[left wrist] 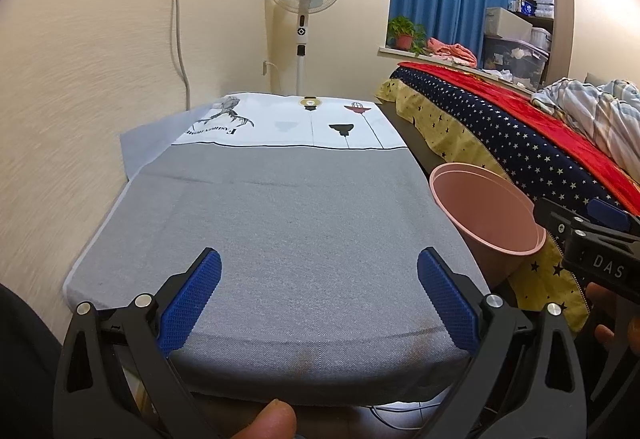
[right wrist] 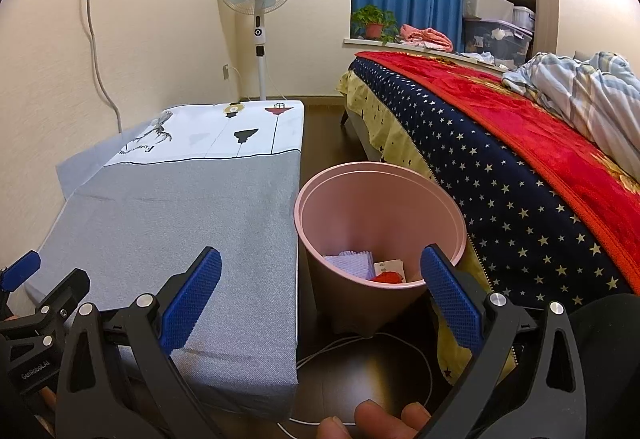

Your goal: Collect trash

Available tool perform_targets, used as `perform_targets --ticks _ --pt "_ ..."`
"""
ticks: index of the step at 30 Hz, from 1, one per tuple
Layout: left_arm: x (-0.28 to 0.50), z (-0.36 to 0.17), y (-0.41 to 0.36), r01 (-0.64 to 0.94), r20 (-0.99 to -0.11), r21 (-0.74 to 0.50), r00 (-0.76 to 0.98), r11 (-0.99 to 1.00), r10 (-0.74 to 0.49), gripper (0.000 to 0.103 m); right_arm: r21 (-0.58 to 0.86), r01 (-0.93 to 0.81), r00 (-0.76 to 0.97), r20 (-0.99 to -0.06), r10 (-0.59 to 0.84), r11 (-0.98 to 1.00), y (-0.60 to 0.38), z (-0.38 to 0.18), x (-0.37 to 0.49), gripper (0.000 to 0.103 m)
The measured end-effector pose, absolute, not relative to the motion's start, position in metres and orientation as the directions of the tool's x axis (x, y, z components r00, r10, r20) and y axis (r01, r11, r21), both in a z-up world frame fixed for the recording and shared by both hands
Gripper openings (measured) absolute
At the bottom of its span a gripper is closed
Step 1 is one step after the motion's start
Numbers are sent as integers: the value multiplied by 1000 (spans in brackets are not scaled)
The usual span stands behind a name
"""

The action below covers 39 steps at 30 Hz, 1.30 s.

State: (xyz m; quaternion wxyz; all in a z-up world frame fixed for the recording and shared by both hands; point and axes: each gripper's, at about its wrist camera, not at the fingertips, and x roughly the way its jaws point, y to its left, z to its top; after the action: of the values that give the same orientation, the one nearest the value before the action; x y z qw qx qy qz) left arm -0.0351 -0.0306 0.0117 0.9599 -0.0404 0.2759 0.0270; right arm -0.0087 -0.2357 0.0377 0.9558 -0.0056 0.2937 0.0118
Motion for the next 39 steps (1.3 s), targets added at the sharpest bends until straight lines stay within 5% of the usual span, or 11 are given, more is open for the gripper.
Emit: perform_targets --ticks 39 --pt "-37 10 -32 -71 -542 -68 840 995 23 95 -14 -37 815 -578 22 999 -229 36 -3 98"
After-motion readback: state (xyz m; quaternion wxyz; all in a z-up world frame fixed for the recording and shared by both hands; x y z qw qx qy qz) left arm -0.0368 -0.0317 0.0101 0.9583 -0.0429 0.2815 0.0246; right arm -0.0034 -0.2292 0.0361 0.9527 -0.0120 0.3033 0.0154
